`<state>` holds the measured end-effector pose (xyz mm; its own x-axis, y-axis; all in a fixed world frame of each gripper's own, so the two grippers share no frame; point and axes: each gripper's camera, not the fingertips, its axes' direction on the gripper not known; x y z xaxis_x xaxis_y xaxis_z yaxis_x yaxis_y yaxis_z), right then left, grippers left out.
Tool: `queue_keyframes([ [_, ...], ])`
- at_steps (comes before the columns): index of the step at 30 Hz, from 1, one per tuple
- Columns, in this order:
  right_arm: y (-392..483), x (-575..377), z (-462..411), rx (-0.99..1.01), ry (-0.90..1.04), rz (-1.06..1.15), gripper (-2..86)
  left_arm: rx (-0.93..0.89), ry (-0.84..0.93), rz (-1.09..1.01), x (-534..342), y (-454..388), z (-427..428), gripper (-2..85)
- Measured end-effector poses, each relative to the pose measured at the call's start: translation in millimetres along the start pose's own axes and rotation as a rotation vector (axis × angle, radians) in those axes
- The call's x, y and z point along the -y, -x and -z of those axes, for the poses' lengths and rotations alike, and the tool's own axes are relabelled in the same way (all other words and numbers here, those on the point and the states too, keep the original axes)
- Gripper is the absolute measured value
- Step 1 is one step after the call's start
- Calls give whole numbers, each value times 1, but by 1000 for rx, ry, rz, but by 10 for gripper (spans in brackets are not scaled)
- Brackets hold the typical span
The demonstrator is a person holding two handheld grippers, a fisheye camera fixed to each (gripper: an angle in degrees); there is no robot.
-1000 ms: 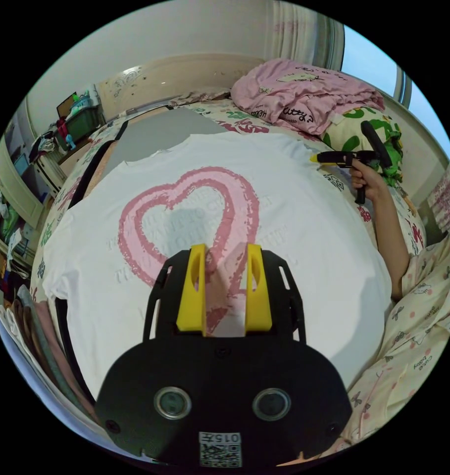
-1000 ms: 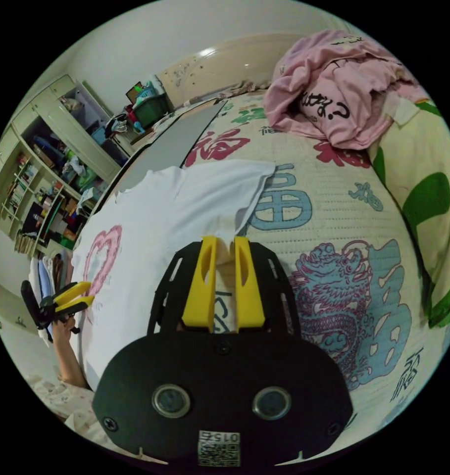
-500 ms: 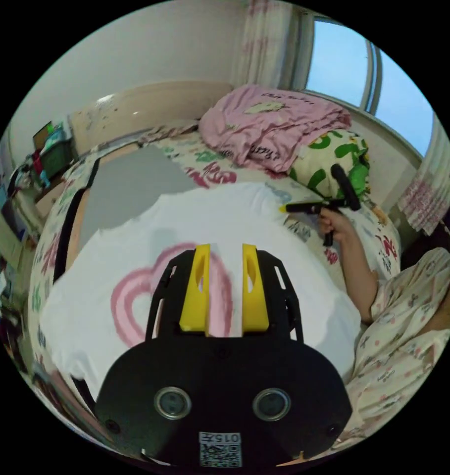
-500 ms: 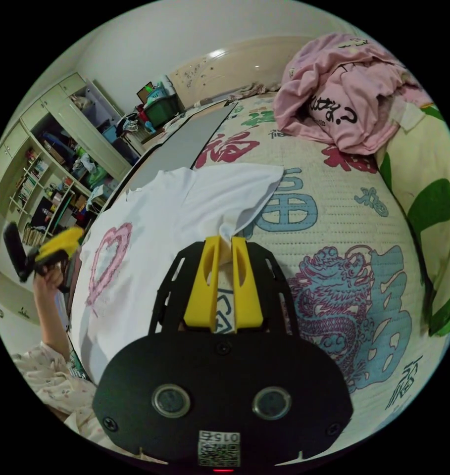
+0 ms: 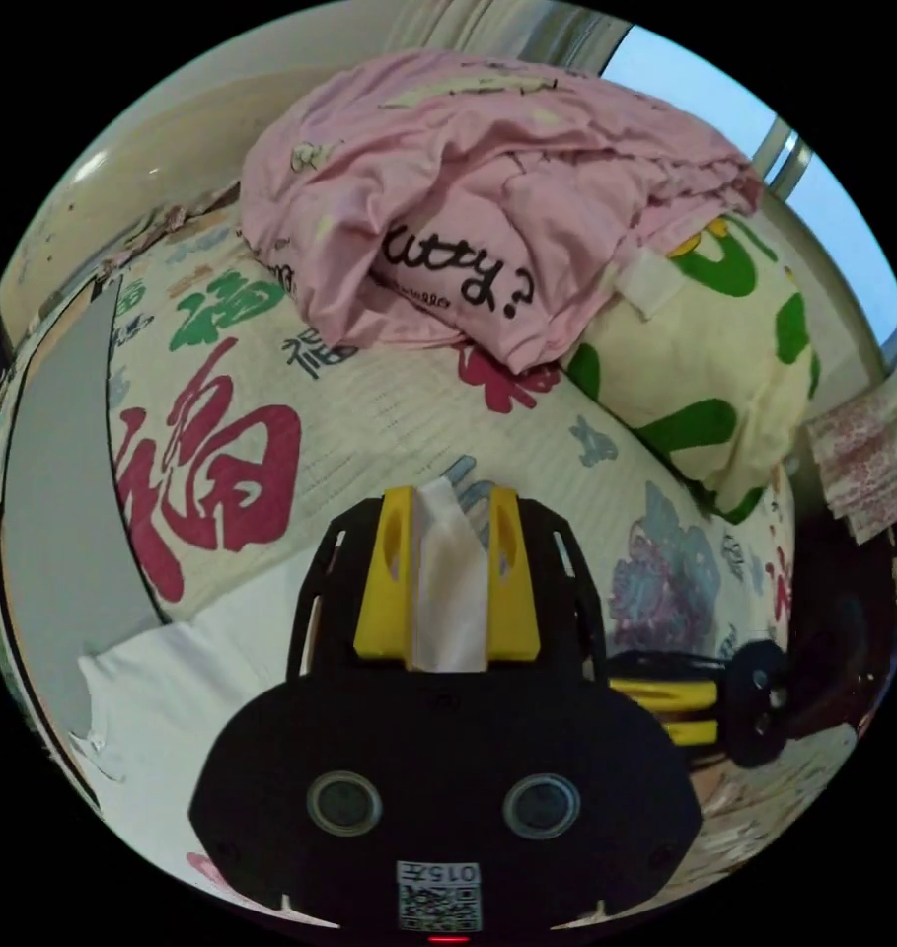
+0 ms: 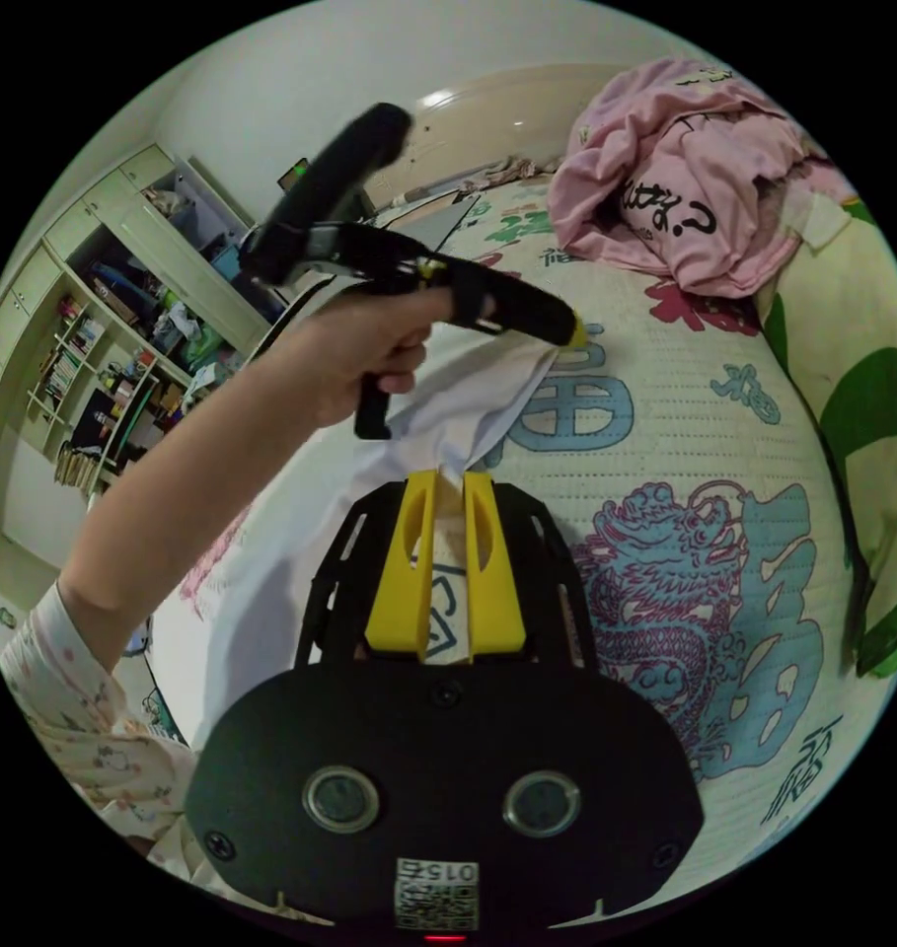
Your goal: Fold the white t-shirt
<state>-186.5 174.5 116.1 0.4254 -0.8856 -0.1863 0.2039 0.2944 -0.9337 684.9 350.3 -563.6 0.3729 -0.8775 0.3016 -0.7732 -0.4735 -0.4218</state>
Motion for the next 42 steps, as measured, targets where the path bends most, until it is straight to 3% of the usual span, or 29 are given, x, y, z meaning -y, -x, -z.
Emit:
queue_keyframes([
  [3, -5, -13, -4, 5, 5, -5, 57, 94, -22, -44, -4, -9, -7, 82],
  [8, -9, -43, -12, -22, 5, 4, 53, 66, -28, -74, -20, -10, 4, 23],
  [15, 4, -105, 24, 4, -216, 127, 16, 122, -360, -43, -104, 12, 127, 7],
  [19, 32, -143, 23, 185, -244, 328, 8, 172, -466, 2, -184, 34, 186, 7],
  [23, 69, -171, -25, 270, -65, 540, 16, 257, -427, 91, -276, 56, 196, 11],
  [26, 76, -191, -53, 279, 50, 614, 46, 225, -372, 168, -322, 75, 184, 20],
  [30, 43, -211, -59, 185, 15, 560, 80, 250, -442, 251, -367, 87, 189, 44],
  [37, 25, -238, -134, 58, 126, 556, 85, 170, -378, 159, -363, 76, 178, 58],
  [42, 37, -256, -186, -20, 193, 623, 55, 218, -232, 179, -354, 82, 153, 55],
])
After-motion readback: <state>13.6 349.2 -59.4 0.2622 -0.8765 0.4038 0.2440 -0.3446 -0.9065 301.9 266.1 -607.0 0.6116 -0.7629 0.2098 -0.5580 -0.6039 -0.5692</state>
